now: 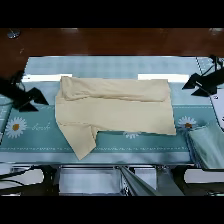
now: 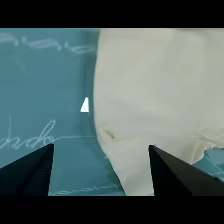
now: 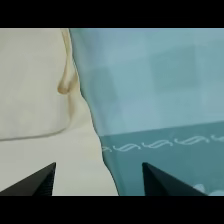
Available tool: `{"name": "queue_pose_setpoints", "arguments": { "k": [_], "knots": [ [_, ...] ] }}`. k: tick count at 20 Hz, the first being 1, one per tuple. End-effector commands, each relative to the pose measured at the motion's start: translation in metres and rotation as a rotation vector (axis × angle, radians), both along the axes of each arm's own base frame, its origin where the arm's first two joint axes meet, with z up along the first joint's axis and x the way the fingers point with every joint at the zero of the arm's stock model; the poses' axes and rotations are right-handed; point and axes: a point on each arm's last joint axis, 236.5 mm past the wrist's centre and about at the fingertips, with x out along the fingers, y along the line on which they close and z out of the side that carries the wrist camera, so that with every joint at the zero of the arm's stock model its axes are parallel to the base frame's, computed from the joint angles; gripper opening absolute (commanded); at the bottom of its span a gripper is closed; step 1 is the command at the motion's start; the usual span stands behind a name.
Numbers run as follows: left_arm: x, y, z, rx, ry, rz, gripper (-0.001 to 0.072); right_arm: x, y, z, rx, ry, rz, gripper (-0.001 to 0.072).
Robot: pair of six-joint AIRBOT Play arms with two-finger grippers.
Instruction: Fold the shirts.
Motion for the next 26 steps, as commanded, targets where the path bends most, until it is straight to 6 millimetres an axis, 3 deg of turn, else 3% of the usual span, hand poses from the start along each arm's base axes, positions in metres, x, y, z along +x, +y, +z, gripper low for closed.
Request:
{"name": "queue_pose_setpoints", "arguments": {
  "k": [1,4,8,14,16,17,18,19,21,22,23,26],
  "knots": [
    [-0.037,-0.015,-0.017,-0.131,-0.144,0.235,0.0702,-0.037,0.035,-0.019,0.122,-0.125,-0.105,0.0621],
    [-0.066,-0.039,-0.033,-0.206,-0.204,0.375,0.0702,-0.064,0.082,-0.03,0.273,-0.17,-0.131,0.0621],
    [-0.099,-0.072,-0.062,-0.248,-0.145,0.356,0.0702,-0.081,0.097,-0.03,0.308,-0.171,-0.1,0.0621],
    [-0.085,-0.114,-0.076,-0.287,-0.227,0.346,0.0702,-0.086,0.102,-0.028,0.337,-0.143,-0.106,0.0621],
    [-0.079,-0.123,-0.074,-0.273,-0.256,0.306,0.0685,-0.085,0.089,-0.019,0.332,-0.147,-0.115,0.0621],
    [-0.077,-0.125,-0.071,-0.277,-0.262,0.291,0.0495,-0.088,0.073,-0.016,0.301,-0.137,-0.114,0.0621],
    [-0.076,-0.127,-0.066,-0.292,-0.262,0.278,0.0105,-0.098,0.054,-0.019,0.254,-0.098,-0.129,0.0621],
    [-0.073,-0.128,-0.061,-0.302,-0.273,0.264,0.0029,-0.116,0.033,-0.029,0.198,-0.024,-0.162,0.0621],
    [-0.067,-0.129,-0.052,-0.309,-0.296,0.241,0.0025,-0.164,0.011,-0.05,0.114,0.162,-0.186,0.0621],
    [-0.065,-0.129,-0.049,-0.311,-0.308,0.227,0.0024,-0.186,0.013,-0.06,0.103,0.239,-0.167,0.0621],
    [-0.064,-0.129,-0.048,-0.311,-0.311,0.225,0.0024,-0.197,0.022,-0.066,0.12,0.278,-0.166,0.0621],
    [-0.064,-0.129,-0.048,-0.312,-0.31,0.222,0.0024,-0.201,0.053,-0.081,0.165,0.294,-0.141,0.0621]
  ]
}}
